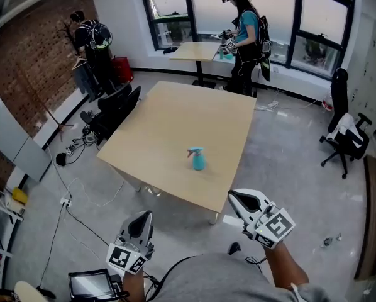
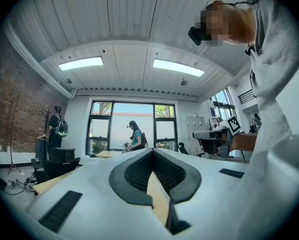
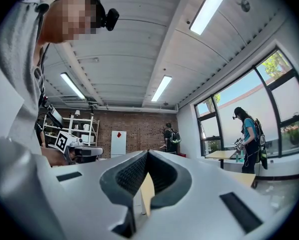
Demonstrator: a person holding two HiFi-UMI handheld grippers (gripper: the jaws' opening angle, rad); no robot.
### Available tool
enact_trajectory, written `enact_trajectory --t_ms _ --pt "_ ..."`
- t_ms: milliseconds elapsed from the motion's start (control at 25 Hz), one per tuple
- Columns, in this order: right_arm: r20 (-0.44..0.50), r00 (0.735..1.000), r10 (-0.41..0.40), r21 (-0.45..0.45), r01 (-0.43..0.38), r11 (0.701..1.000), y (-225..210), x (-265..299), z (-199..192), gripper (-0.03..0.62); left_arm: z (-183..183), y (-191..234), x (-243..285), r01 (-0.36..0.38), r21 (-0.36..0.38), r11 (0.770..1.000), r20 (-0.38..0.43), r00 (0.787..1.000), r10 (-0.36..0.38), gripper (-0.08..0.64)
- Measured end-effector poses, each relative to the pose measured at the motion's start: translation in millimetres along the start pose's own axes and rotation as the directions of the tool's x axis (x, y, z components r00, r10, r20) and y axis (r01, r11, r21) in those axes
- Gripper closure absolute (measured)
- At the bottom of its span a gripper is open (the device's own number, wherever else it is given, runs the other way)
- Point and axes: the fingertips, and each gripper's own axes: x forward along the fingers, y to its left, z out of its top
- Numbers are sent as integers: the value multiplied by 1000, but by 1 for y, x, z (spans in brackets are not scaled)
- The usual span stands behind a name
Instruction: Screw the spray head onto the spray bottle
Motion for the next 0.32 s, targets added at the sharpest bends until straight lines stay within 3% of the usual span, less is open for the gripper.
enact_trajectory --t_ms 320 --pt "-1 1000 -11 -13 11 1000 22 -1 0 588 -6 -3 -16 28 -8 1000 10 1000 -28 557"
